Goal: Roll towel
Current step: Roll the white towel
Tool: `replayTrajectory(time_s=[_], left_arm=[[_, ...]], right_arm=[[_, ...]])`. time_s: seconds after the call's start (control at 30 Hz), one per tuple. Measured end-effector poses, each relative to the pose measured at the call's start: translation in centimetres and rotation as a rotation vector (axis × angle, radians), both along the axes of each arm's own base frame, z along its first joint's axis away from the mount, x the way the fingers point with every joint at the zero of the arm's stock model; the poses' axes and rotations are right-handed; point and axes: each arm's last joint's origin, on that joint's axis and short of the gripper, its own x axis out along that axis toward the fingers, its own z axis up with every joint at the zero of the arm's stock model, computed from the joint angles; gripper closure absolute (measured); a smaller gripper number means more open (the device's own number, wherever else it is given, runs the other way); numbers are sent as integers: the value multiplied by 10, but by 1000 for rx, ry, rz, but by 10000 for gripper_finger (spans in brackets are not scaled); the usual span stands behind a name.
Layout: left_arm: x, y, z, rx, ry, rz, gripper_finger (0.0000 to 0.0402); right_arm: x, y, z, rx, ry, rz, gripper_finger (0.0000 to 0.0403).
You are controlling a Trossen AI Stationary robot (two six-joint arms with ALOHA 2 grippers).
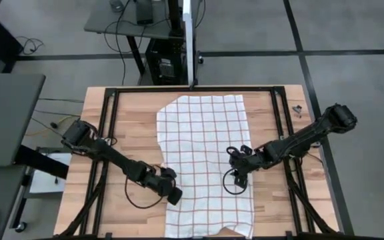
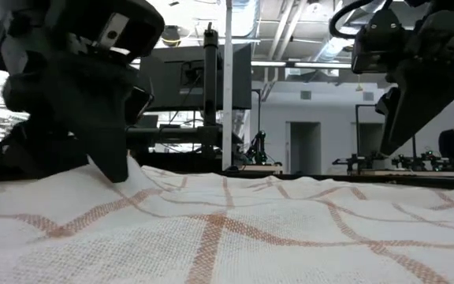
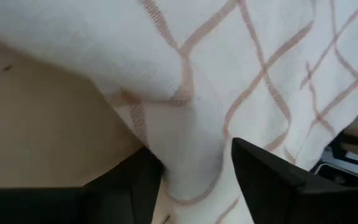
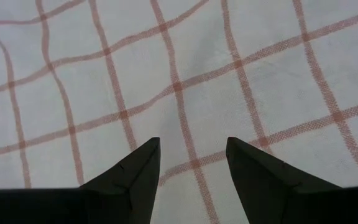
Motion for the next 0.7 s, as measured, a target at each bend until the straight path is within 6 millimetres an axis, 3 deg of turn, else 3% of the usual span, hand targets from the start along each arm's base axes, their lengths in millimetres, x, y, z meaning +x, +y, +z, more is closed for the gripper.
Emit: replayTrajectory(time_s=[0.07, 0.17, 0.43, 0.7], left_arm=[[8, 4, 14, -24, -78, 17, 310], [27, 8, 53, -45, -250, 23, 385], [77, 43, 122, 157, -362, 9, 399], [131, 77, 95, 340, -374, -25, 396]], right_arm=[[0, 0, 0, 0, 0, 0, 223], [-2, -1, 3, 1, -2, 0, 223], [-27, -12, 26, 23, 16, -41, 223], [-52, -22, 53, 77, -56, -74, 223]])
